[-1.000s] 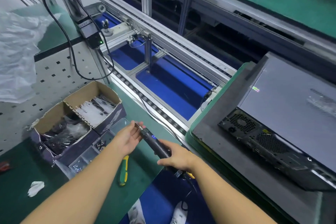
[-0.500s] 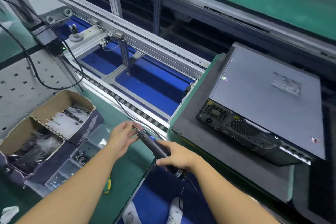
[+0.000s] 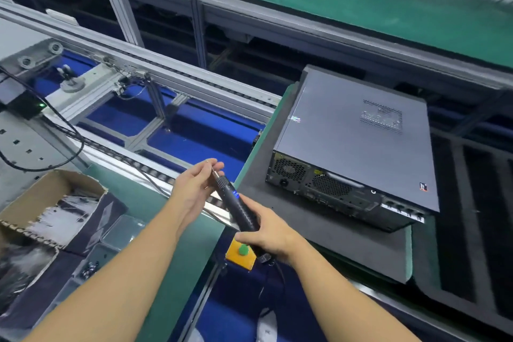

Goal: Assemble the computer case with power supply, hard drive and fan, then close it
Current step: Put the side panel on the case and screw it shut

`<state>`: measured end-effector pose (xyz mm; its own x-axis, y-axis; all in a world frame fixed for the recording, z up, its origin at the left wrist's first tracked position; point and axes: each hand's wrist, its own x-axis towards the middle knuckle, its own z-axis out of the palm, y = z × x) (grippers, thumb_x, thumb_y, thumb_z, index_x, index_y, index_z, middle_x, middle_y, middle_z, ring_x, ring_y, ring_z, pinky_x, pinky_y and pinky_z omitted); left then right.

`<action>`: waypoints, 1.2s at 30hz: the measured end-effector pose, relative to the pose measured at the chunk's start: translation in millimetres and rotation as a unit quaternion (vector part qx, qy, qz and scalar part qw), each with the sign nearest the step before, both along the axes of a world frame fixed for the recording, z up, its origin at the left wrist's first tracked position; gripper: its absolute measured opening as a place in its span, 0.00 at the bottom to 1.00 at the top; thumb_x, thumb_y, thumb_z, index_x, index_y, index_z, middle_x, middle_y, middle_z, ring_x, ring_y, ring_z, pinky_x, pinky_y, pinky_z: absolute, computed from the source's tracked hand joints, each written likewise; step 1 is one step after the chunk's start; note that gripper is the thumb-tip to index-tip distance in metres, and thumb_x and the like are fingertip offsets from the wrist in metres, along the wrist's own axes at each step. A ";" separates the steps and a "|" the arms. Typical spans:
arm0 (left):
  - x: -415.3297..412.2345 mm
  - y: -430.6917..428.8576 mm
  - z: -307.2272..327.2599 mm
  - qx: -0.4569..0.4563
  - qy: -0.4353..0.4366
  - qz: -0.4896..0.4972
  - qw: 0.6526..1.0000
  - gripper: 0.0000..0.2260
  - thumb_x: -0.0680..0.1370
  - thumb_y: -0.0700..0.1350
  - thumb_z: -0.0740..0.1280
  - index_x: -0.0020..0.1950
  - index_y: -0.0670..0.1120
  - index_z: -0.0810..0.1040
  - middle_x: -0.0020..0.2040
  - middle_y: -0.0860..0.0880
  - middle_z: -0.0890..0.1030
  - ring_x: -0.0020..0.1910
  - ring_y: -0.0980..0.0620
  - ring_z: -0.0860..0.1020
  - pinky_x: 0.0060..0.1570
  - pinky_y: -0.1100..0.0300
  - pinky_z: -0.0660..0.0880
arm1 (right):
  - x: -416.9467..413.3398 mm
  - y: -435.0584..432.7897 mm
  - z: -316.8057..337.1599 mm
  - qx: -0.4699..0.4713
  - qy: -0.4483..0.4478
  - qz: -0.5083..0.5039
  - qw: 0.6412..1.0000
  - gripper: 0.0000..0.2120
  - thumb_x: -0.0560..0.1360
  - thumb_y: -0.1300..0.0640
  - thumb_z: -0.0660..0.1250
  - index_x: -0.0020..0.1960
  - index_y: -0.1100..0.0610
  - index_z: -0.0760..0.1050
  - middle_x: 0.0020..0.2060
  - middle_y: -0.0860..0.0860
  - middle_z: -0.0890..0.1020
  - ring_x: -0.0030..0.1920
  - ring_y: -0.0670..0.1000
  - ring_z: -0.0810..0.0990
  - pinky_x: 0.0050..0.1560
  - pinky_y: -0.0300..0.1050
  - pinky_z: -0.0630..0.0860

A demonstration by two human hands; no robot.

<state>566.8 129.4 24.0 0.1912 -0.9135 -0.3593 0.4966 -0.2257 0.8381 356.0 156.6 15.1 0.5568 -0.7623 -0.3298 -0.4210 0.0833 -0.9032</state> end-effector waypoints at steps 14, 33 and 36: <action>-108.2 -19.3 32.7 0.002 0.026 -0.119 0.993 0.12 0.78 0.49 0.66 0.58 0.45 0.79 0.54 0.48 0.85 0.48 0.51 0.84 0.46 0.54 0.79 | -96.2 29.0 21.3 -0.004 -0.062 -0.111 0.992 0.44 0.70 0.58 0.77 0.80 0.40 0.62 0.56 0.47 0.84 0.52 0.43 0.81 0.59 0.46 0.79; -275.8 -26.6 73.5 -0.350 -0.625 -0.302 0.629 0.12 0.77 0.61 0.68 0.48 0.53 0.82 0.45 0.55 0.82 0.49 0.52 0.78 0.45 0.53 0.77 | -171.1 154.1 28.8 -0.006 -0.180 -0.458 0.870 0.41 0.73 0.59 0.73 0.75 0.29 0.61 0.55 0.52 0.83 0.44 0.52 0.80 0.47 0.52 0.80; -296.1 -39.5 72.4 -0.430 -0.679 -0.327 0.497 0.21 0.77 0.59 0.68 0.67 0.52 0.76 0.68 0.49 0.75 0.65 0.46 0.72 0.59 0.50 0.71 | -178.7 163.1 28.4 0.001 -0.190 -0.491 0.850 0.40 0.75 0.60 0.71 0.77 0.32 0.59 0.56 0.56 0.82 0.44 0.53 0.80 0.44 0.51 0.81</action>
